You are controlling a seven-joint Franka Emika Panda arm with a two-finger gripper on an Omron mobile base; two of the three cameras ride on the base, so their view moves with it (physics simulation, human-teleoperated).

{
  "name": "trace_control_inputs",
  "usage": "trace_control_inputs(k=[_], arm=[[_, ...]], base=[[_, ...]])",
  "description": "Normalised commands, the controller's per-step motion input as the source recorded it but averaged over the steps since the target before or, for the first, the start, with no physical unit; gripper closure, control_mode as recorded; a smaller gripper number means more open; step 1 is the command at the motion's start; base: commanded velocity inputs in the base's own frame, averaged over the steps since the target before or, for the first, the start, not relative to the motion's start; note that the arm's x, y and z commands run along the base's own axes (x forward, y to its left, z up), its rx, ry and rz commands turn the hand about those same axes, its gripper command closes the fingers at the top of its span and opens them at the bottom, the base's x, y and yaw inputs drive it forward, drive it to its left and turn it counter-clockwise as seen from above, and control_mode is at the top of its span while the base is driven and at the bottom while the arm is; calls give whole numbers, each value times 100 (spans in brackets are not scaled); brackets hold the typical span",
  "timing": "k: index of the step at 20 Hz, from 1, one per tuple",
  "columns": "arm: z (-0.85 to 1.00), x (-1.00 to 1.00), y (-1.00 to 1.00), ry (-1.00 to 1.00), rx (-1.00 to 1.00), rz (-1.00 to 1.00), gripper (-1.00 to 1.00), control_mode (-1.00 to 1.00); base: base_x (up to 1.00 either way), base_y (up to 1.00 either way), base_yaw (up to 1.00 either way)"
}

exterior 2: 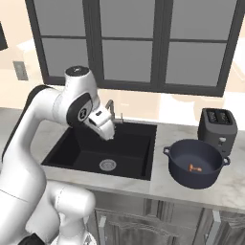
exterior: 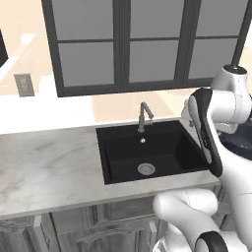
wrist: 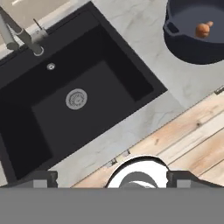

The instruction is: Dump the mushroom from the pot into the sink. Then turn on the water and wash the mushroom. Then turn off the water and put the mushroom back in the pot.

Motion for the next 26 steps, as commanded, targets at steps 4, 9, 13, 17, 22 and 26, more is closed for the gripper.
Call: trace_control_inputs(k=[4,9,13,17,22,26], arm=[[0,-43,-56,0,12,-25,-100,-100],[-1,-35,-53,0,13,-25,-100,-100],[-4,-27,-43,0,12,-19,-100,-100],[-4,-23,-39,0,11,-16,-100,-100],[-9,-15,-32,0,7,-12,-100,-100],[-12,-6,-27,0,4,-7,-100,-100]], base=[[0,0,0],[0,0,0],[0,0,0],[0,0,0],[0,0,0],[0,0,0]])
